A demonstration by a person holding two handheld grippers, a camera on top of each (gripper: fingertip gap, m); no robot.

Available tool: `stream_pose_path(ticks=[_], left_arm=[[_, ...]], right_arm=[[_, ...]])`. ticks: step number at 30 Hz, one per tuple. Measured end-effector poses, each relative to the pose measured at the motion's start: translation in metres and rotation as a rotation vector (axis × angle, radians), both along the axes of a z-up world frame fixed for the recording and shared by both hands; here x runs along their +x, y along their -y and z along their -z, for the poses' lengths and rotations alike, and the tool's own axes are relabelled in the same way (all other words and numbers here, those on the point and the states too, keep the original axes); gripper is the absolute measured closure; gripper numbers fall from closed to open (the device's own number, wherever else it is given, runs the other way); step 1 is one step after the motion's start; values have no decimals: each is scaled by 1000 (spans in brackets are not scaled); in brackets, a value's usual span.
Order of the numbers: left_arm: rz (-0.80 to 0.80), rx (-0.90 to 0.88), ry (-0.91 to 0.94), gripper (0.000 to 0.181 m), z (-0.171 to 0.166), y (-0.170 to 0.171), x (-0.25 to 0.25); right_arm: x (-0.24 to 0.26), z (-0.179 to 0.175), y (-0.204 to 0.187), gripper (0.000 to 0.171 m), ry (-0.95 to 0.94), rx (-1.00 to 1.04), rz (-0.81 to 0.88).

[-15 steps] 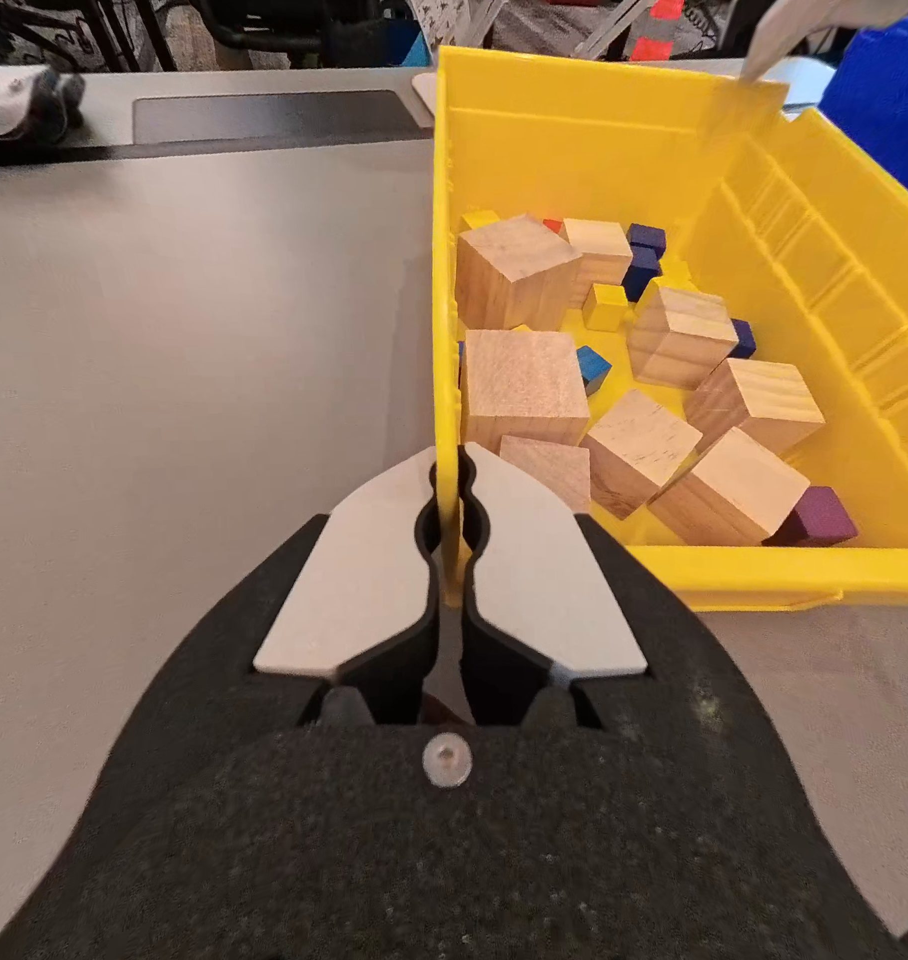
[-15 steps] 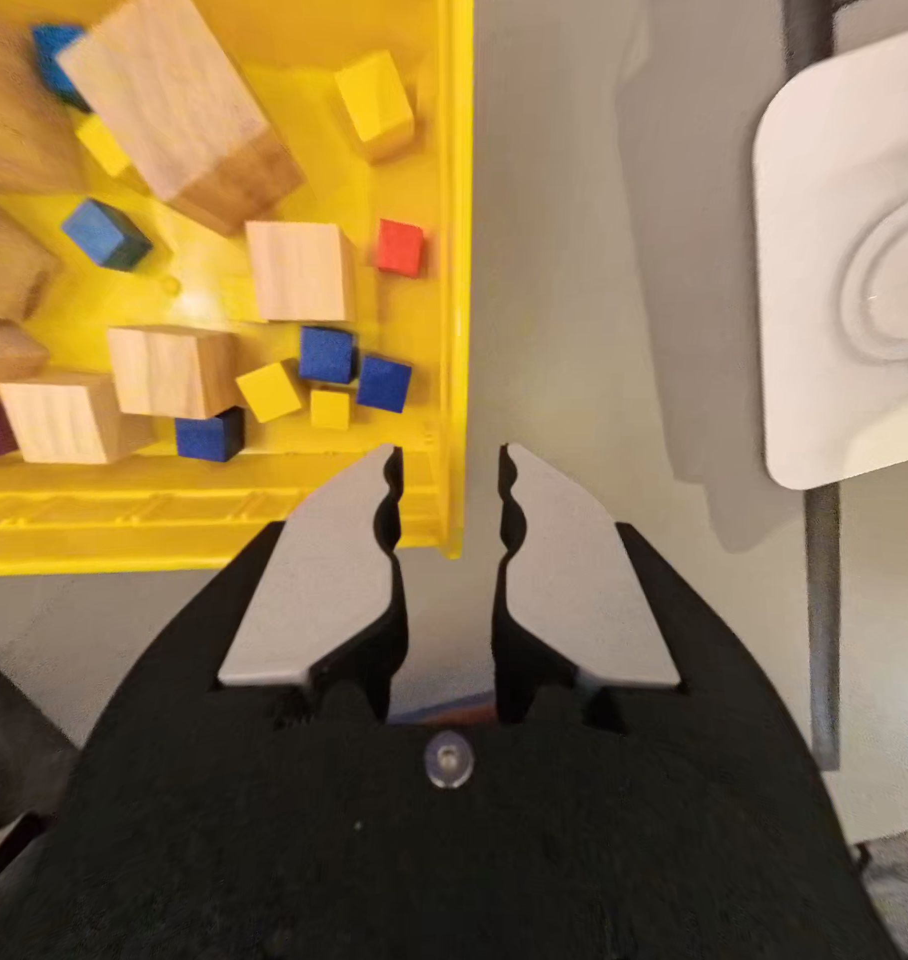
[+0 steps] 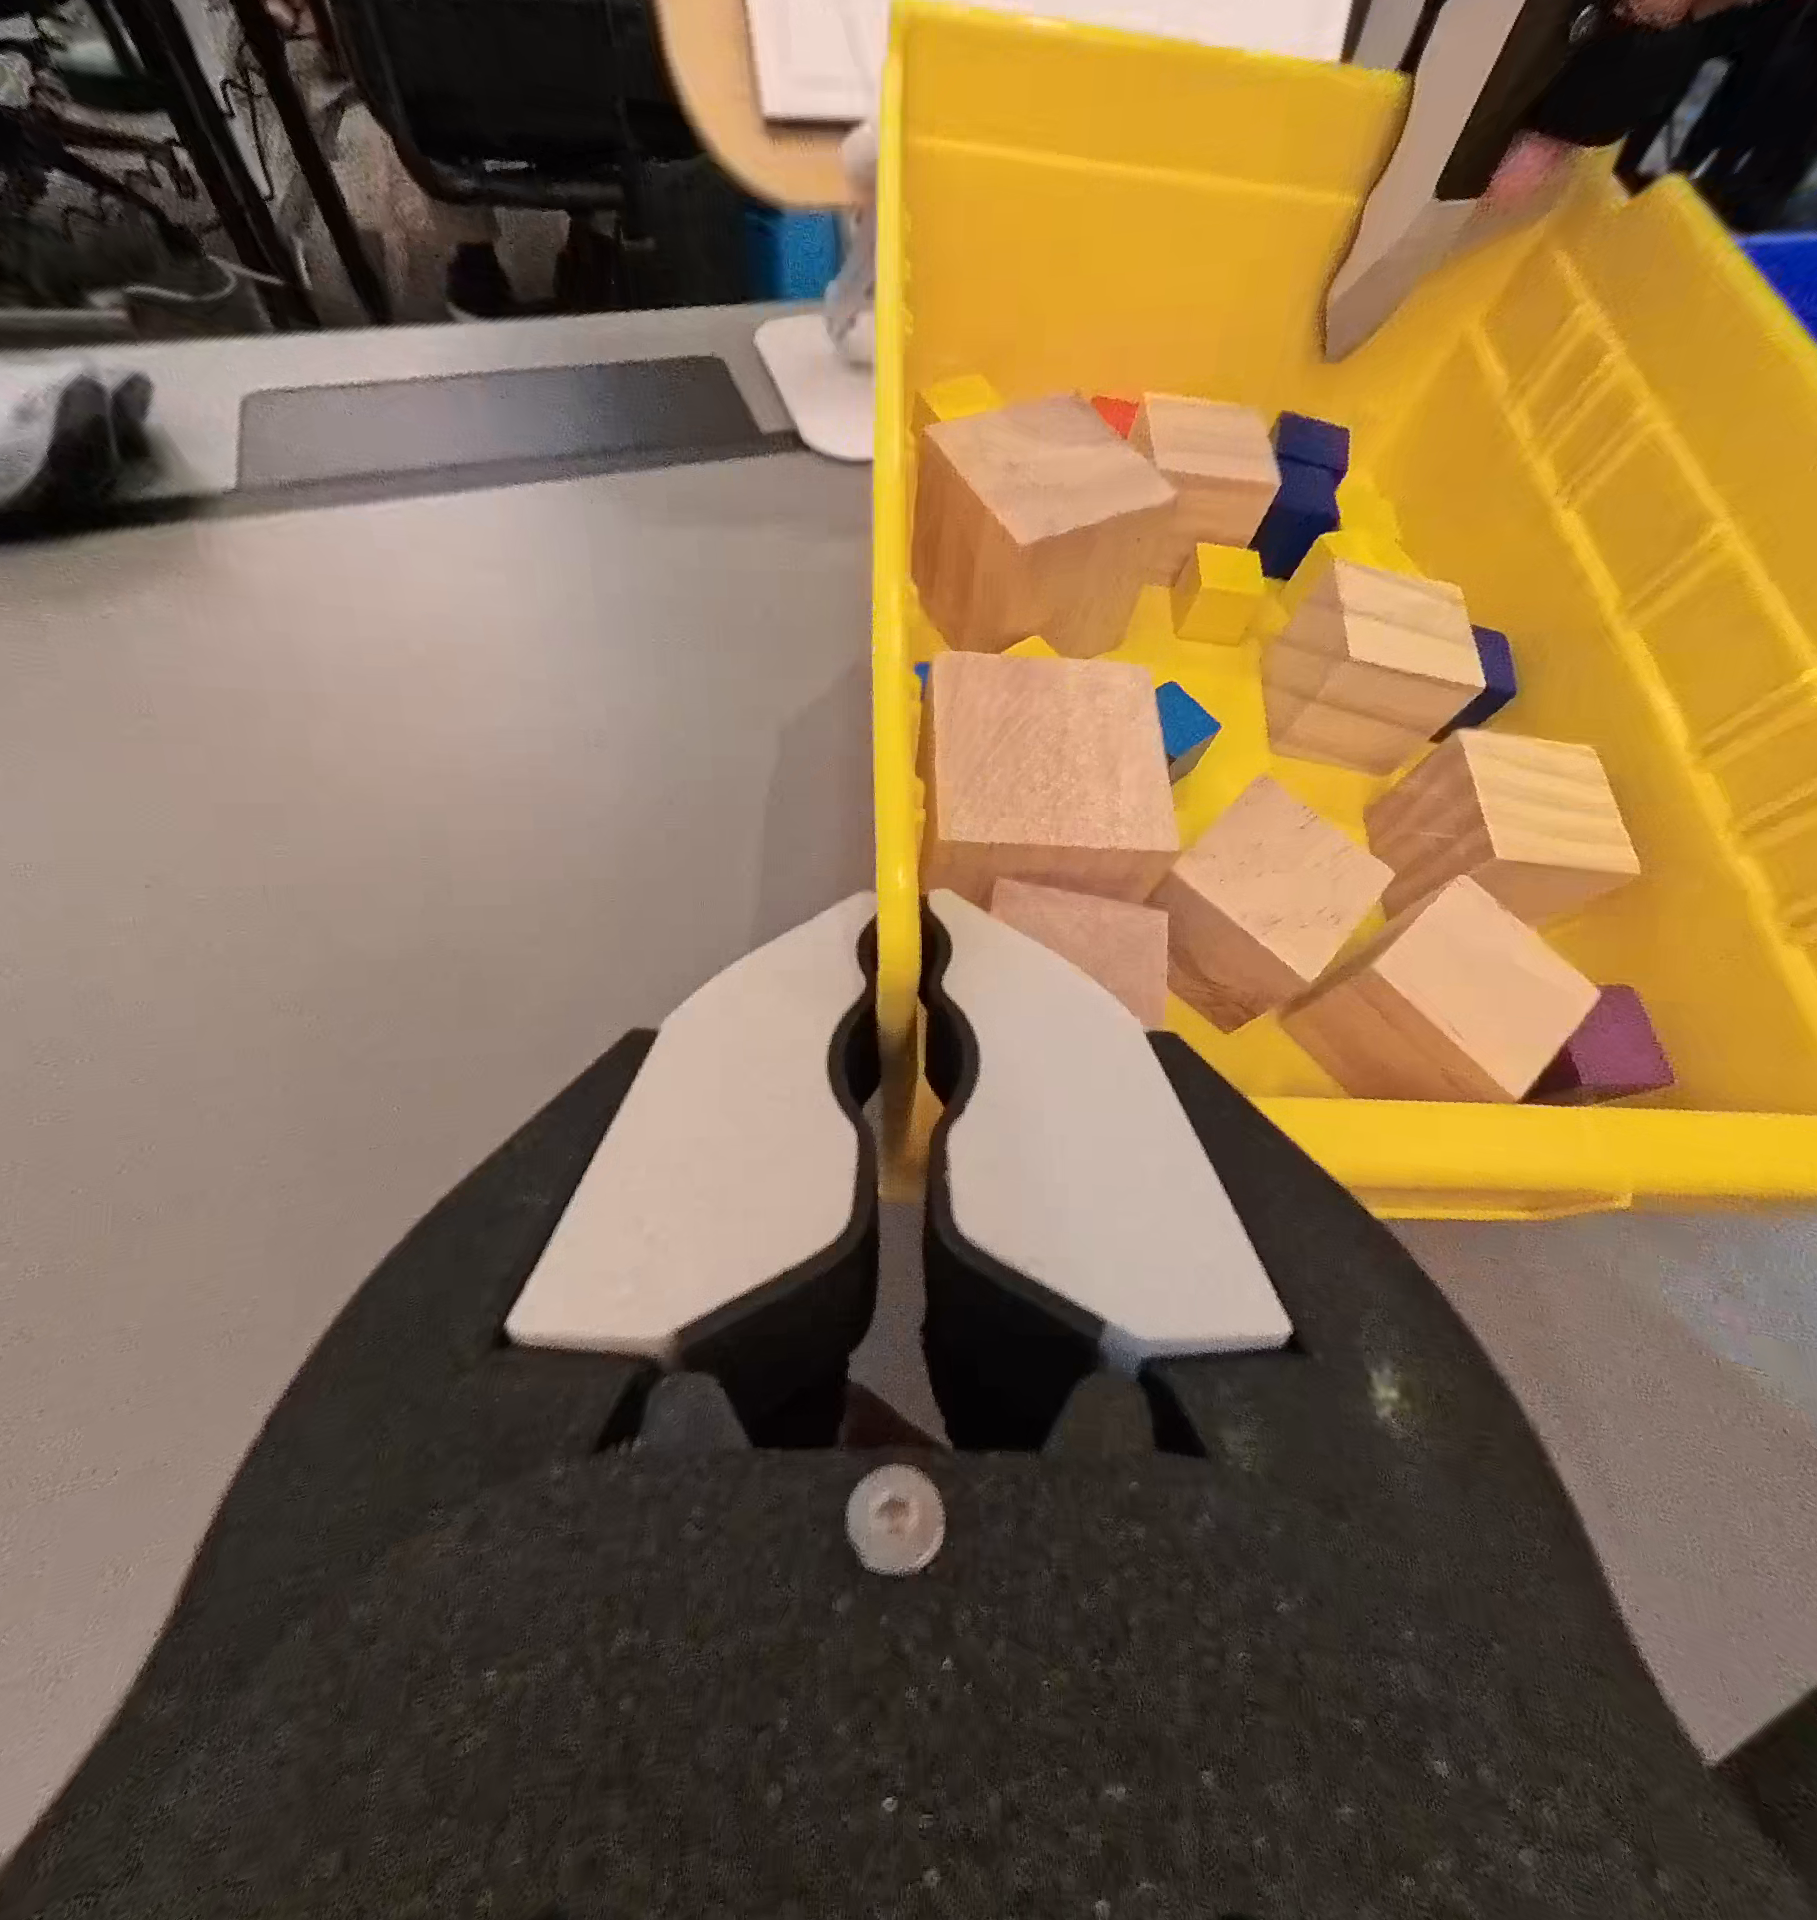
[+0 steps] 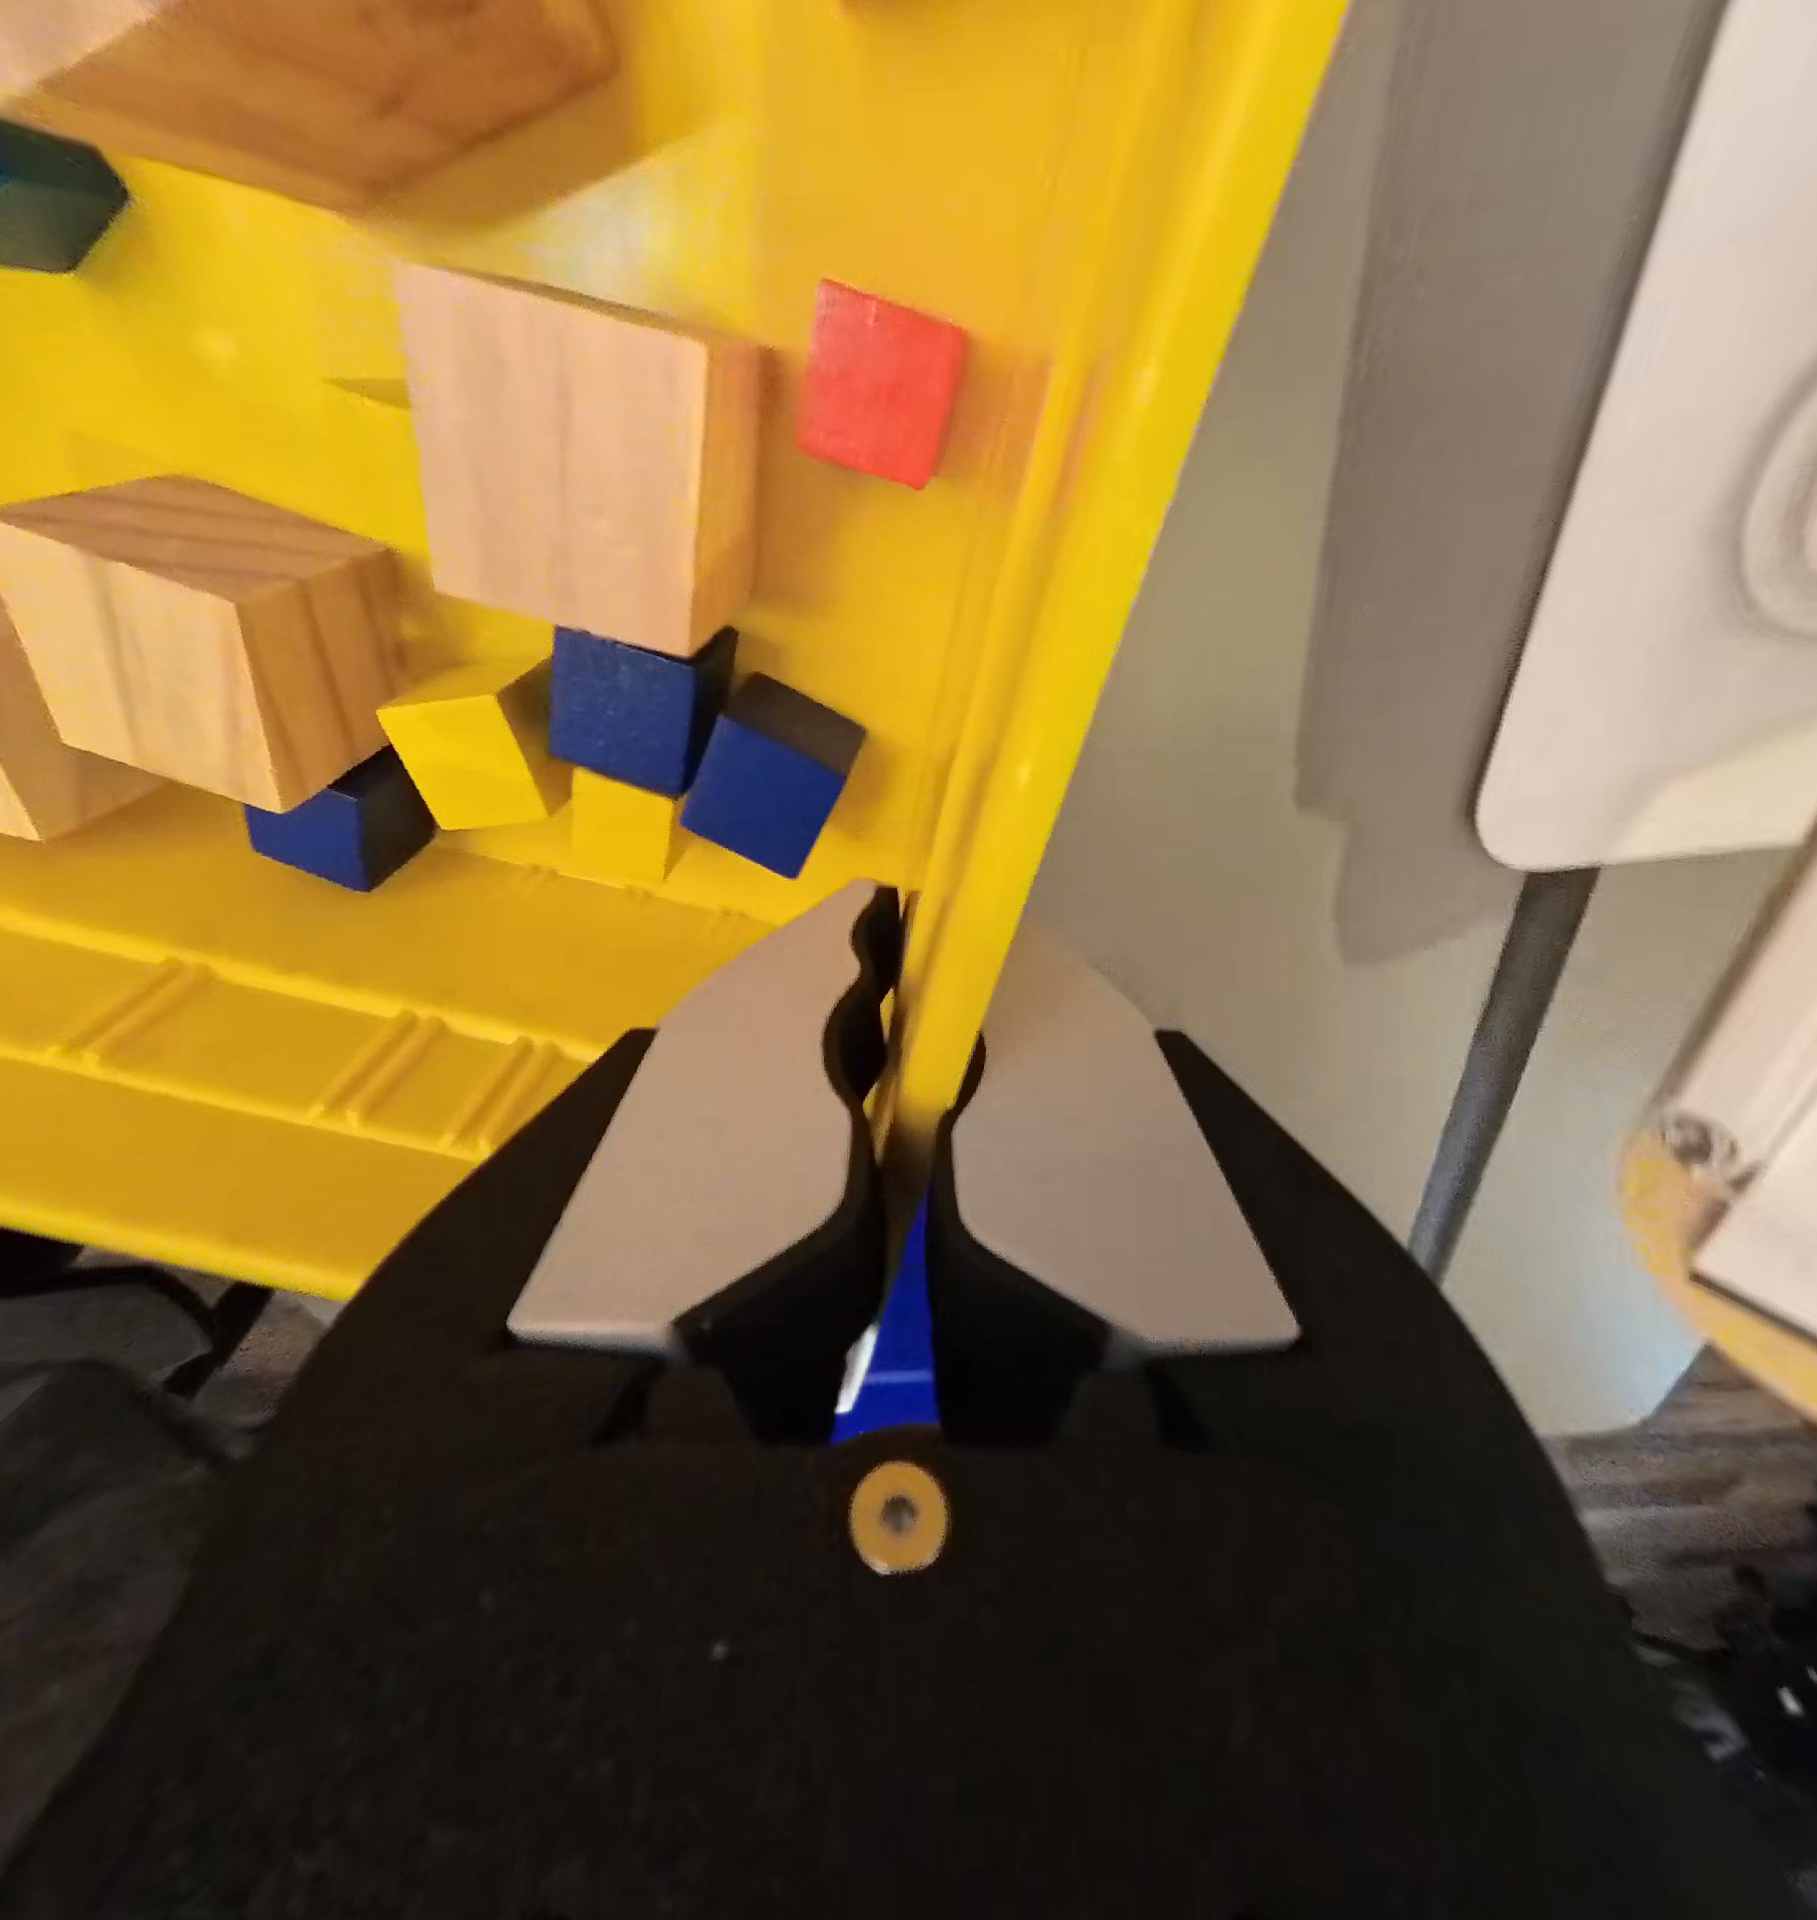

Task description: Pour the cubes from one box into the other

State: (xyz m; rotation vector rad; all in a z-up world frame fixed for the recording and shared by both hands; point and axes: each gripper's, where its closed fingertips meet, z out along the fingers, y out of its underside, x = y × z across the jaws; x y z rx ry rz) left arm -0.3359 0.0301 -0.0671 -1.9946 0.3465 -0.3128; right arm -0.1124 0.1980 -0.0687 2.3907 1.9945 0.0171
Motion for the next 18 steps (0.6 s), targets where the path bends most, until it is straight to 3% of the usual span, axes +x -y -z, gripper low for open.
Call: stream_pose_path(ticks=[5,12,18], left_arm=[[148,60,-11,179,-52,-43,95],[403,87,-29,179,-82,-120,289],[460,181,-132,178,-82,-186,393]], right_arm=[[116,-63,-8,168,-7,73,203],[334,-127,-19,168,39,230,469],[442,-138,-54,169,-43,453,573]])
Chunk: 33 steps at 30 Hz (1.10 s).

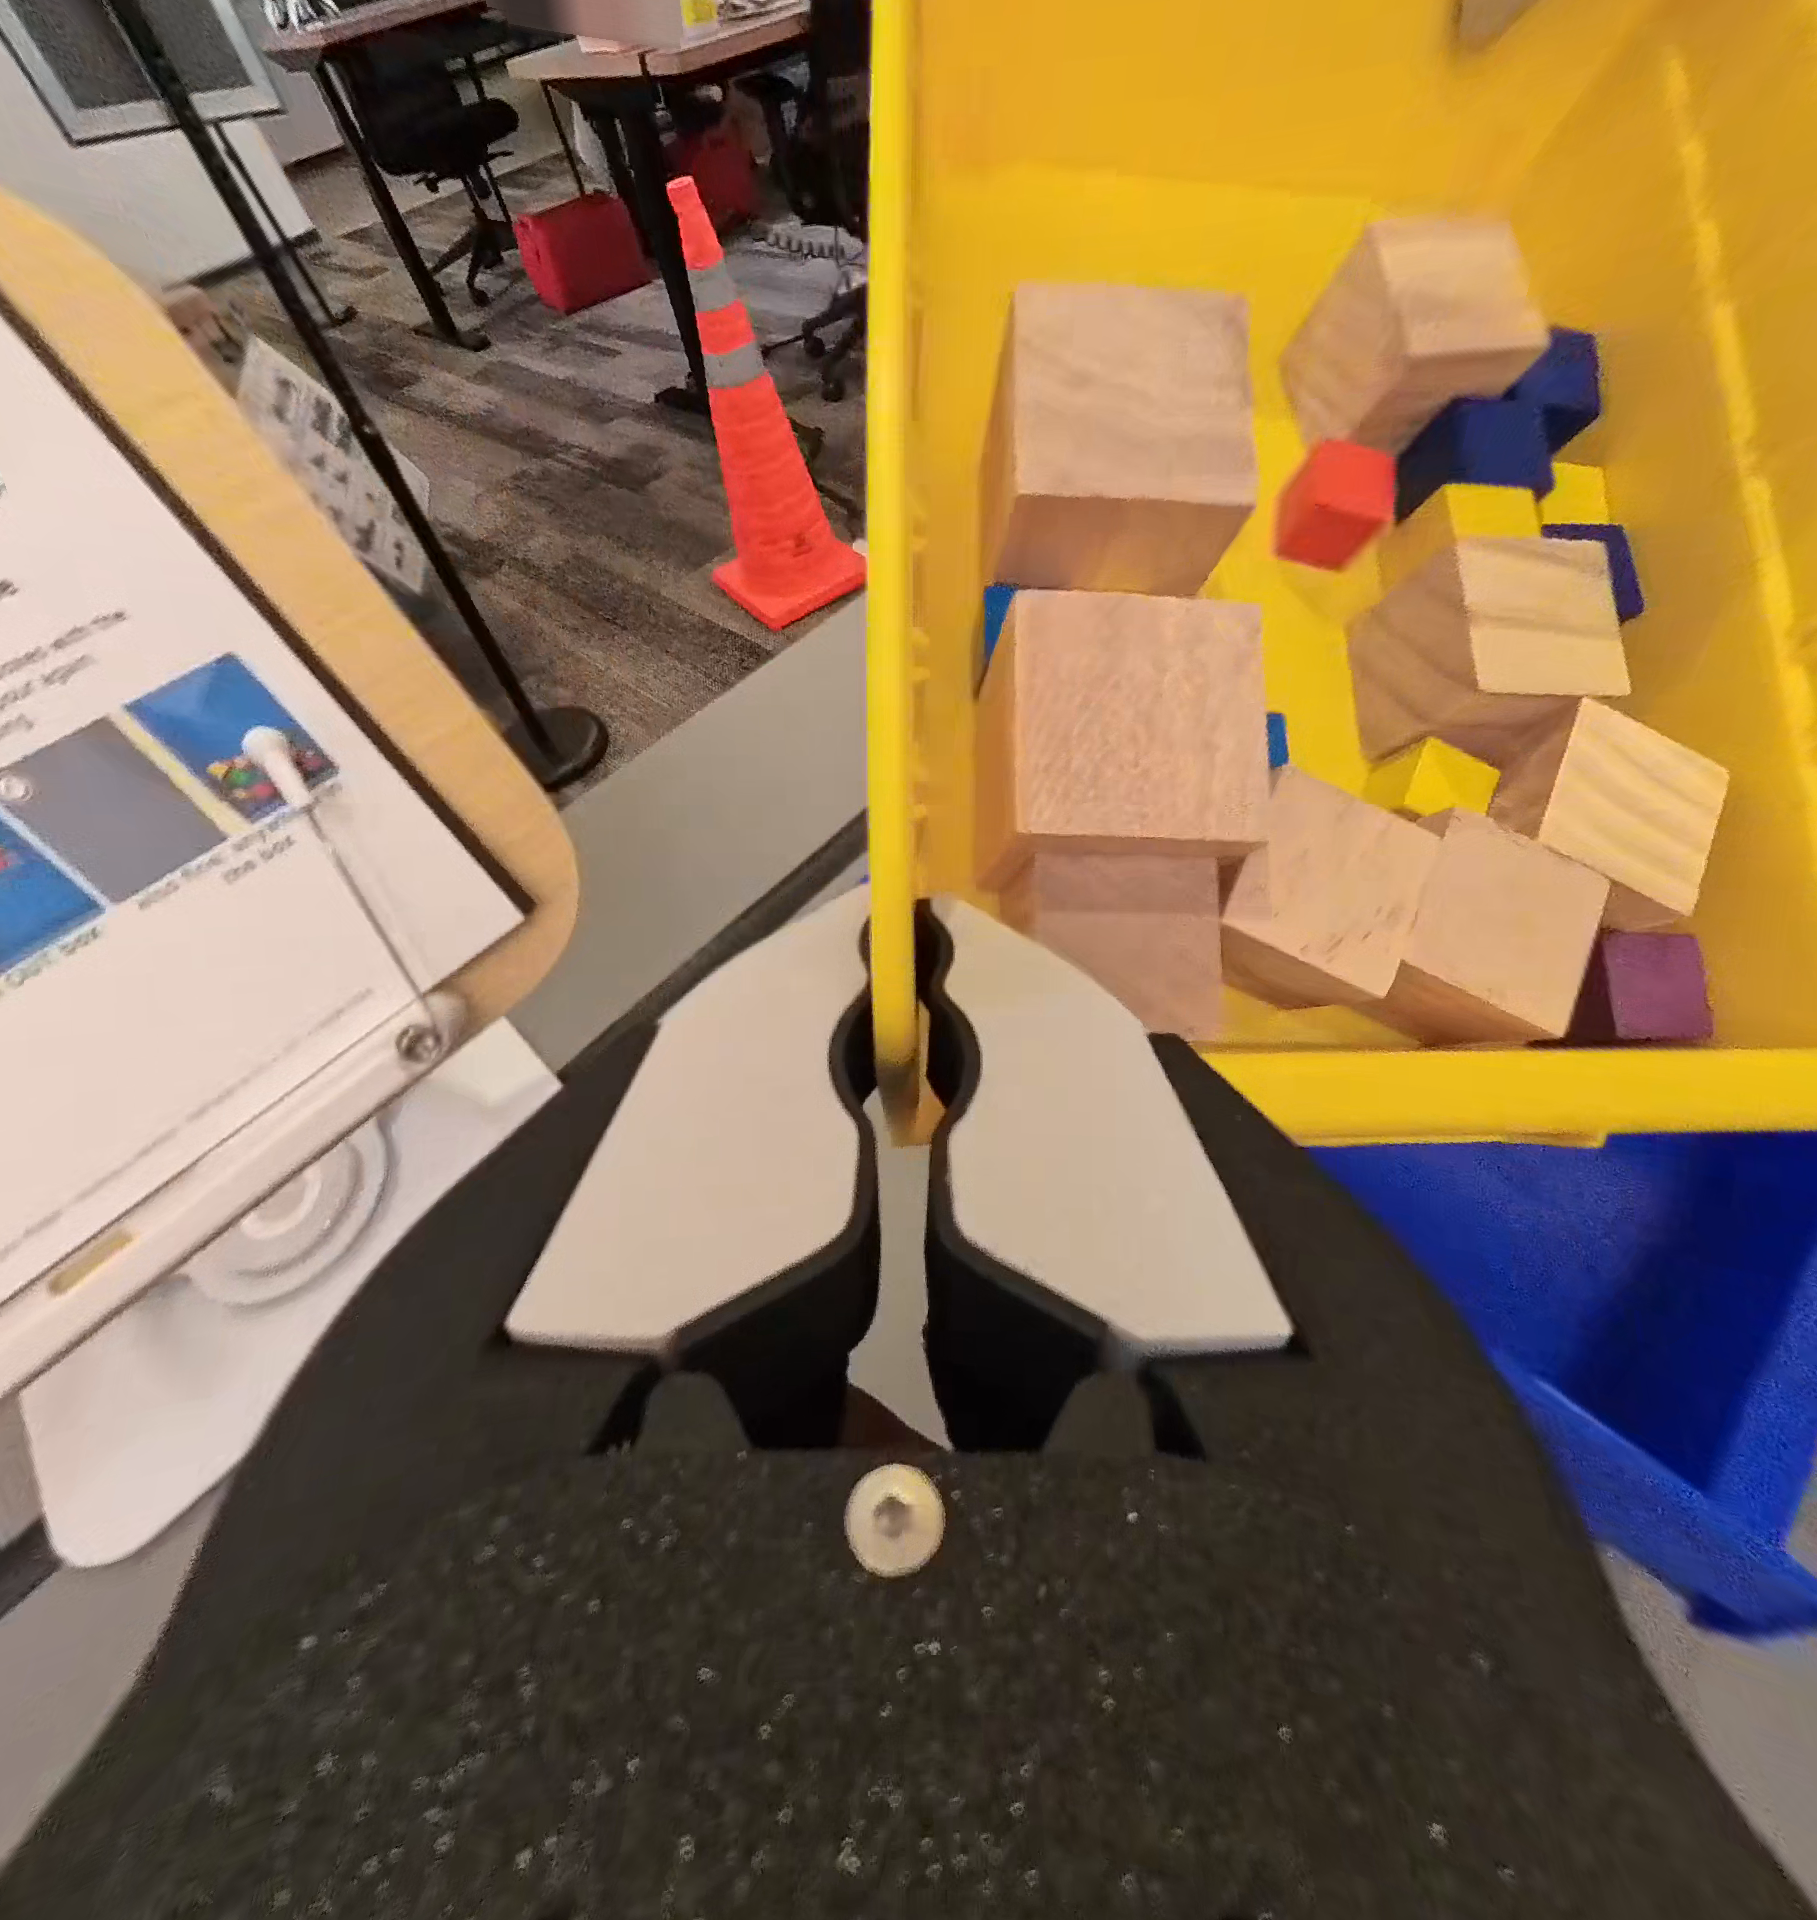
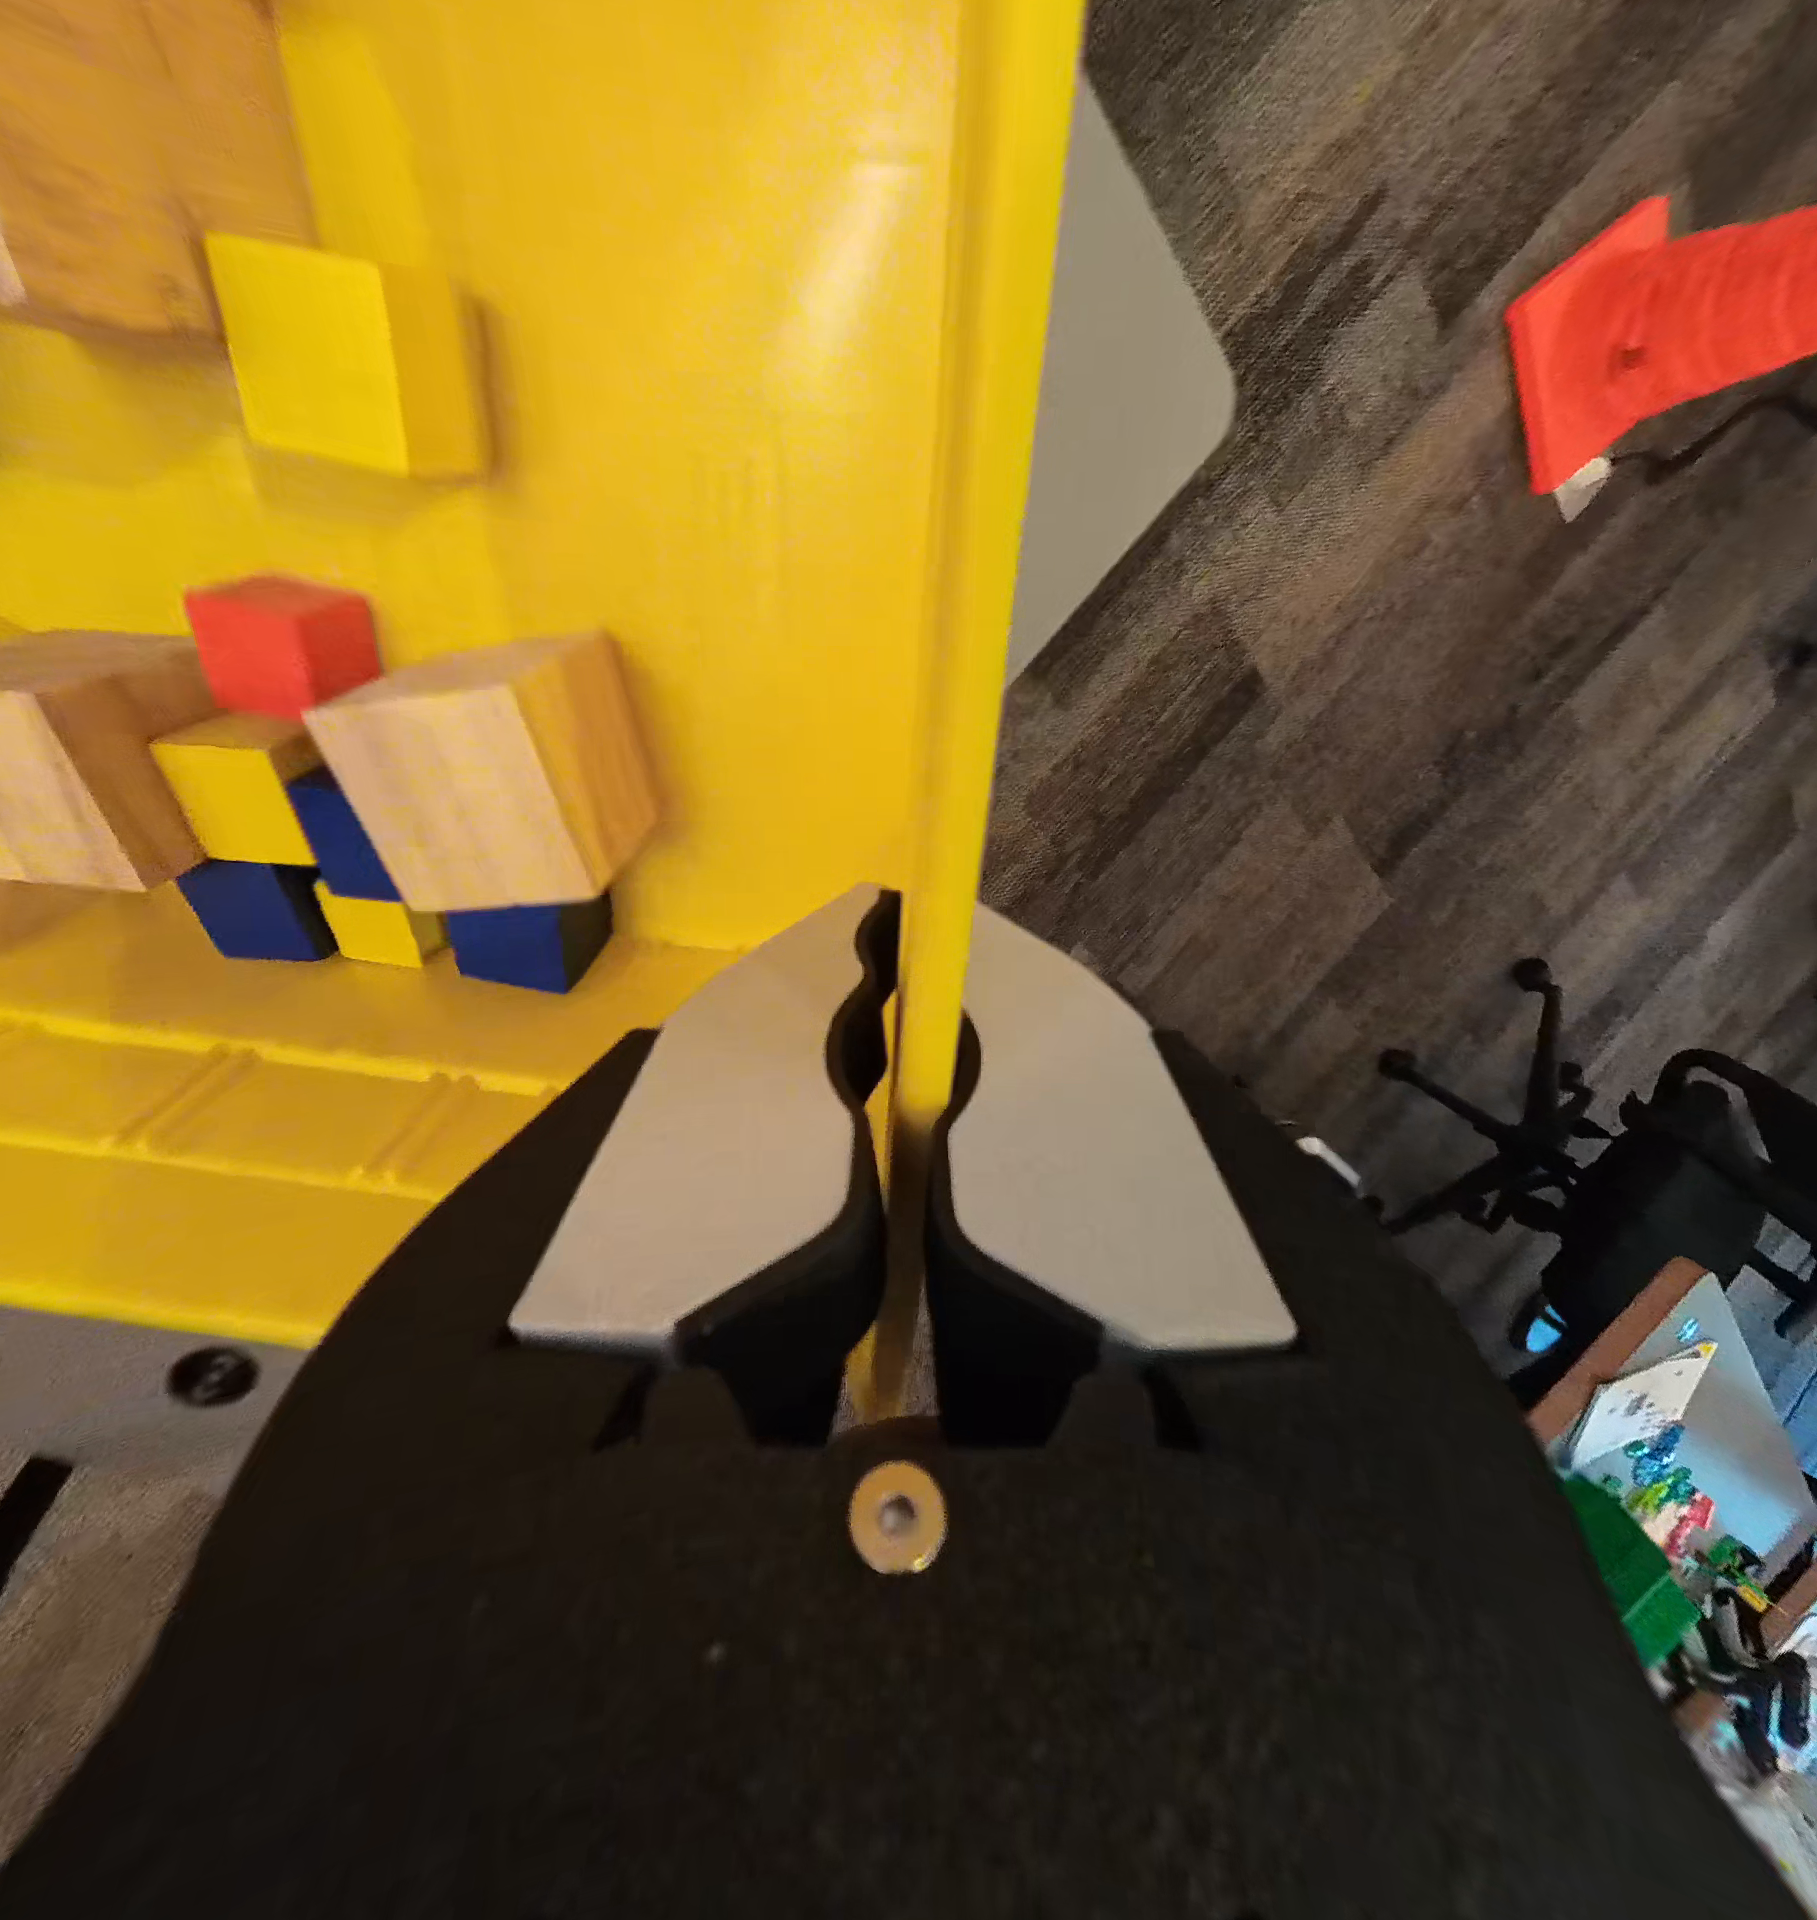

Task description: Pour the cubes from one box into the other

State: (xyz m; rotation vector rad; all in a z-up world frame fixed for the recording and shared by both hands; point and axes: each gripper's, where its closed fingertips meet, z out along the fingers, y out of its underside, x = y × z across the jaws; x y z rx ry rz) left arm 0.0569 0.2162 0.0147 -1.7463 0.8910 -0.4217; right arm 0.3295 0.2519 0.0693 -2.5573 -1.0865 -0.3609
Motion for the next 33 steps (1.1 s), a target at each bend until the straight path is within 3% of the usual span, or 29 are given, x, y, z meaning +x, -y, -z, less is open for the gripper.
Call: stream_pose_path(ticks=[6,15,23,33], left_arm=[[-45,182,-25,178,10,-40,24],[-95,570,-103,178,14,-29,28],[-95,584,-132,177,29,-28,35],[-137,650,-113,177,27,-26,41]], right_arm=[[25,-2,-38,168,-103,341,10],[28,3,-25,169,-161,674,-5],[40,27,-3,168,-185,805,59],[41,6,16,168,-134,1012,76]])
